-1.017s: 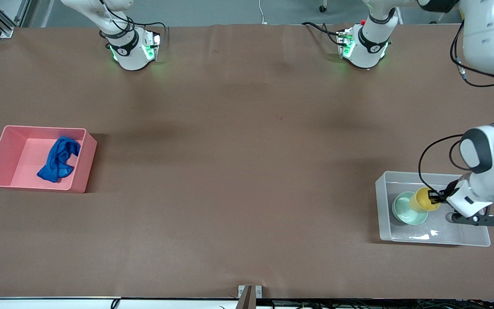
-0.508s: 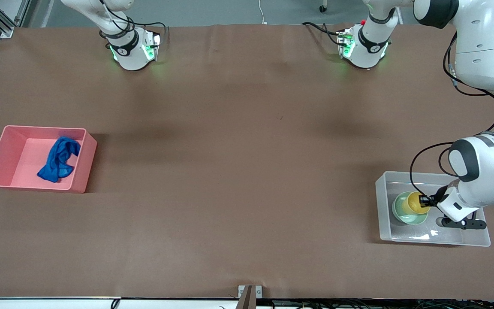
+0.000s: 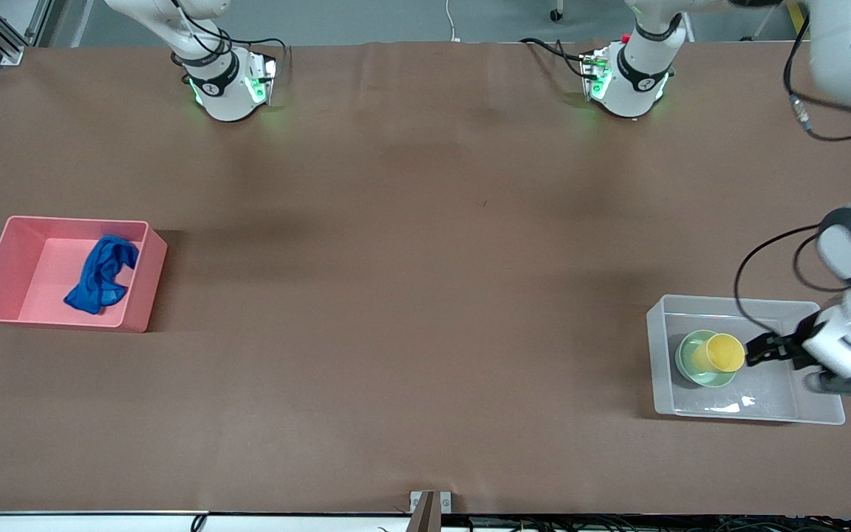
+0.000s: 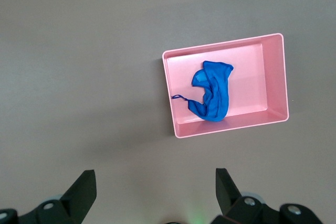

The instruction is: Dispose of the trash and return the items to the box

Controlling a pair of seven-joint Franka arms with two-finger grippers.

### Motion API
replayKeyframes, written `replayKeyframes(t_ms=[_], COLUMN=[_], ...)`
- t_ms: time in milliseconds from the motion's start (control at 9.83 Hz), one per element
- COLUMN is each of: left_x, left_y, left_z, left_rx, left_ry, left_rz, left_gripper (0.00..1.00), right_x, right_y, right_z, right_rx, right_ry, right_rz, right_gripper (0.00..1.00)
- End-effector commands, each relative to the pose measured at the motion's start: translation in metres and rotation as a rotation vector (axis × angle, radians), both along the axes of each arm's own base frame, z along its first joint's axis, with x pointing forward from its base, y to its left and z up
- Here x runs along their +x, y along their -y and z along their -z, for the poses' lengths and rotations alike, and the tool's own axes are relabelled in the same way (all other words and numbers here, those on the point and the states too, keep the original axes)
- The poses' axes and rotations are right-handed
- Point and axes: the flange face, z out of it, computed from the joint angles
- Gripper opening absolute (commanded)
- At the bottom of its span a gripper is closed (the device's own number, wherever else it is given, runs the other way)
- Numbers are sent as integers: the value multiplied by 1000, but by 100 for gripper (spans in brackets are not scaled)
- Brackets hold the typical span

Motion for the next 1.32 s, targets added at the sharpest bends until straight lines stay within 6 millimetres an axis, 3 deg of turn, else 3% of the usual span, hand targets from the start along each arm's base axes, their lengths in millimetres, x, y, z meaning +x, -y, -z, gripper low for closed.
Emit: replayKeyframes(t_ms=[0, 203, 407, 508, 712, 814, 915, 1017, 1220], left_x=[-66, -113, -149, -155, -161, -164, -156, -144, -154], left_y=[39, 70, 92, 98, 99, 99, 102, 103, 101], left_z=[-62, -120, -162, -175, -220, -230, -229, -242, -238], left_rx=[27, 33, 36, 42, 49, 49, 39, 40, 45], left_ry=[-63, -105, -136, -140, -147, -150, -152, -126, -185], left_rz=[14, -28, 7, -11, -19, -20, -19, -17, -30], left_gripper=[100, 100, 100, 100, 100, 100, 100, 100, 100], right_x=[-1, -1, -1, -1, -1, -1, -1, -1, -1], right_y=[1, 2, 1, 1, 2, 1, 2, 2, 2], right_z=[-2, -2, -2, -1, -2, -2, -1, -2, -1], right_rx=[-2, -2, -2, -1, -1, -1, -1, -1, -1], right_ry=[-4, -4, -4, -5, -4, -4, -5, -4, -5], right_rz=[-5, -3, -5, -6, -5, -6, -5, -5, -5], right_gripper=[100, 100, 100, 100, 100, 100, 100, 100, 100])
